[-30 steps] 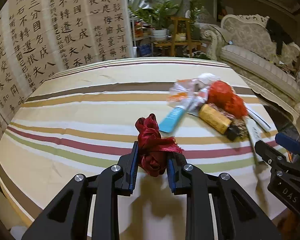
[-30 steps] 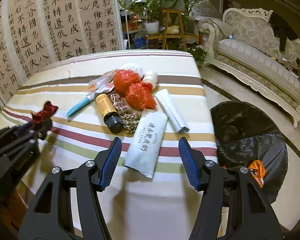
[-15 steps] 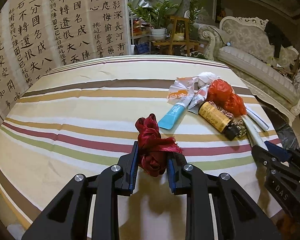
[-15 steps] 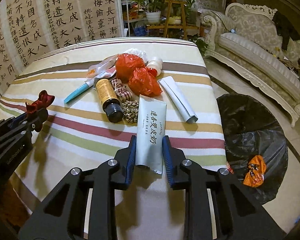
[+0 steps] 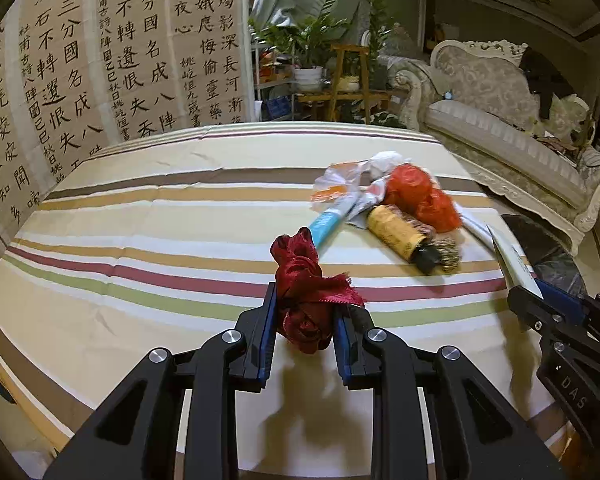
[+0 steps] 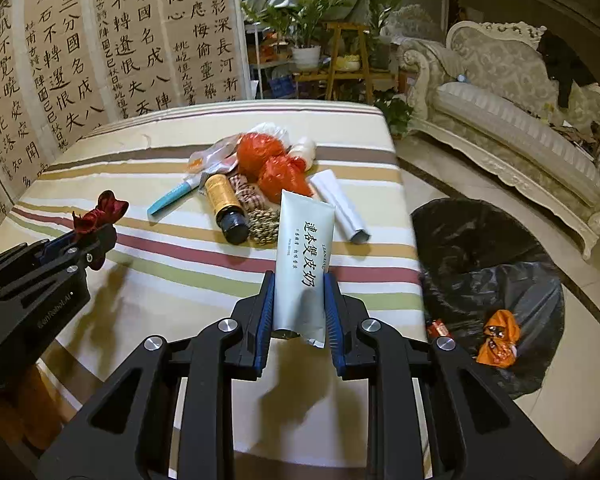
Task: Collect trash
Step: 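Carry the ribbon and tube over the trash bin and open both tools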
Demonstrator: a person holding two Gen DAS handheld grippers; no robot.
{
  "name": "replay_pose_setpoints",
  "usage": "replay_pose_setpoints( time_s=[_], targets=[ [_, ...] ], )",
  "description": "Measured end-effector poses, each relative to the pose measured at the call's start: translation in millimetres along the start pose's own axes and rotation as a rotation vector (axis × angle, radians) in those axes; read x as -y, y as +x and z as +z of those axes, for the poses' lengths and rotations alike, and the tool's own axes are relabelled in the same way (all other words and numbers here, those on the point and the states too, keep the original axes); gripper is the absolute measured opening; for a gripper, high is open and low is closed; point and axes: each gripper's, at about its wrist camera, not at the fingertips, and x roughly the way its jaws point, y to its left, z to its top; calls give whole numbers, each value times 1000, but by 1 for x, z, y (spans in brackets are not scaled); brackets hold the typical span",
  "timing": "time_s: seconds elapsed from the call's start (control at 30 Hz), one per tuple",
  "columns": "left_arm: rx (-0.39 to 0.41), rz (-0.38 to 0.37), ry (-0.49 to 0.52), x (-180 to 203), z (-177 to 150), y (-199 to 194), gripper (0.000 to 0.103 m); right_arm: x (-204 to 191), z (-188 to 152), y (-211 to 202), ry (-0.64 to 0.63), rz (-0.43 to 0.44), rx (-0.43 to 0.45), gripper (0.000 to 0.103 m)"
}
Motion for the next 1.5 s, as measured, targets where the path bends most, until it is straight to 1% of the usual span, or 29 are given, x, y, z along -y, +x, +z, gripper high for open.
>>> replay_pose_setpoints(
  time_s=[0.23, 0.4, 0.57, 0.77, 0.9, 1.1, 1.3, 1.5],
  targets=[
    [32, -50, 43, 32, 1, -8, 26, 26, -2, -17, 32, -35, 54, 23],
    [44, -94, 85, 63, 6, -9, 26, 58, -4, -23, 79, -75, 72, 24],
    [37, -136, 117, 95, 10, -4, 26, 91, -7, -24, 123, -120, 84, 24],
    [59, -168, 166, 136, 20, -1, 26, 127, -9, -21, 166, -161, 94, 24],
    [59, -185, 192, 158, 24, 6, 26, 147, -9, -17, 187, -181, 92, 24],
    [29, -194, 223, 187, 27, 22, 26, 174, -10, -9, 224, -200, 87, 24],
    [-13, -197, 235, 209, 33, 42, 26, 191, -11, 0, 243, -210, 76, 24],
    [-27, -192, 256, 226, 36, 53, 26, 205, -12, 12, 265, -215, 59, 24]
  ],
)
